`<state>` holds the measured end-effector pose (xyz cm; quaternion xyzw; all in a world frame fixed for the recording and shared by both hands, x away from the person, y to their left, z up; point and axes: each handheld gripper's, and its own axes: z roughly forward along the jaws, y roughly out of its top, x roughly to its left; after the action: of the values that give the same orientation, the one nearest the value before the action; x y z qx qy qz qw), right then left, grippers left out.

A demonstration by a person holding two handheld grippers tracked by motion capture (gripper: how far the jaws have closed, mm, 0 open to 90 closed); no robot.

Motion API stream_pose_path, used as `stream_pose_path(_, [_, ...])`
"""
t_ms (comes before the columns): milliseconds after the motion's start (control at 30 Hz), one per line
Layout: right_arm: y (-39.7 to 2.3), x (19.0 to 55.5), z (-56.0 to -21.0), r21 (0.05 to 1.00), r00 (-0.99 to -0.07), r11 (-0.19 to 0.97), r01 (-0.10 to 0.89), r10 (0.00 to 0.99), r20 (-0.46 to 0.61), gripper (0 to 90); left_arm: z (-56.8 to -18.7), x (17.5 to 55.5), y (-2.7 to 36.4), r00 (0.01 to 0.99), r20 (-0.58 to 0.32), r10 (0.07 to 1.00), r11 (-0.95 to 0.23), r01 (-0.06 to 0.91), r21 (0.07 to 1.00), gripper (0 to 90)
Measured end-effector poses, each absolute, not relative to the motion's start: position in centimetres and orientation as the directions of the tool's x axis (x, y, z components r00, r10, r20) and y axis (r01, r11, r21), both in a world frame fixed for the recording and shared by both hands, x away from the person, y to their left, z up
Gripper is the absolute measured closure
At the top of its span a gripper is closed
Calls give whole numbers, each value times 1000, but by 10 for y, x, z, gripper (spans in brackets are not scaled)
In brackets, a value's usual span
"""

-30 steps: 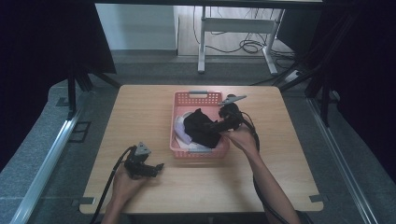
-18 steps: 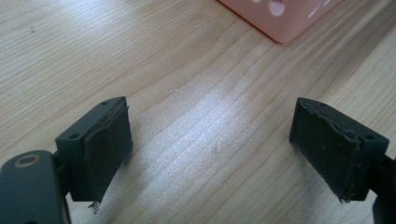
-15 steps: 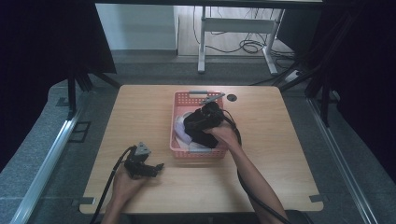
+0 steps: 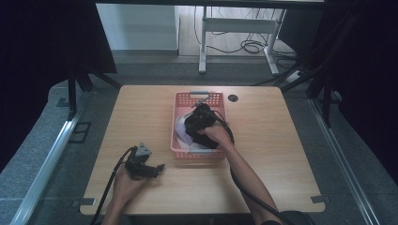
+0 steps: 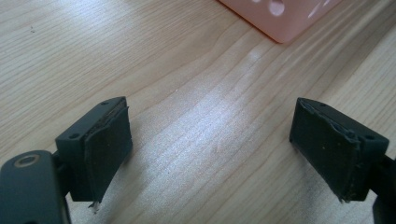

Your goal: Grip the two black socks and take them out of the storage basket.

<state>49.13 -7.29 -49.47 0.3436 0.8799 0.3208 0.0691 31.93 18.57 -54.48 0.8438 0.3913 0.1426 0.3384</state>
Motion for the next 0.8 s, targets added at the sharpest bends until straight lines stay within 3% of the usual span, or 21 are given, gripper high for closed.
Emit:
stream_pose_path(133, [-70,493,-503,574,-747,580,577,659,85,359,-545,319,186,652,-26,757,-462,564,684,127])
stream_pose_path(167, [-69,493,-504,569,-744,580,583,662,88,415,-545,319,186,652,-26,758,-462,564,684,127])
stream_pose_path(200, [-70,493,-505,565,-743,572,595,659,116,558,-545,319,186,652,-26,757,-462,564,684,127])
stream_pose_path(233, [-70,493,-505,565,-743,572,595,659,116,558,-545,319,186,652,-26,758,-462,564,684,127])
stream_pose_path(333, [-72,493,-501,569,-729,541,619,666,159,725,-545,319,186,652,-26,758,-462,564,684,126])
stream_pose_path(800, [-84,486,-479,620,-726,485,617,655,210,764,-545,319,186,653,-24,757,-465,563,683,126])
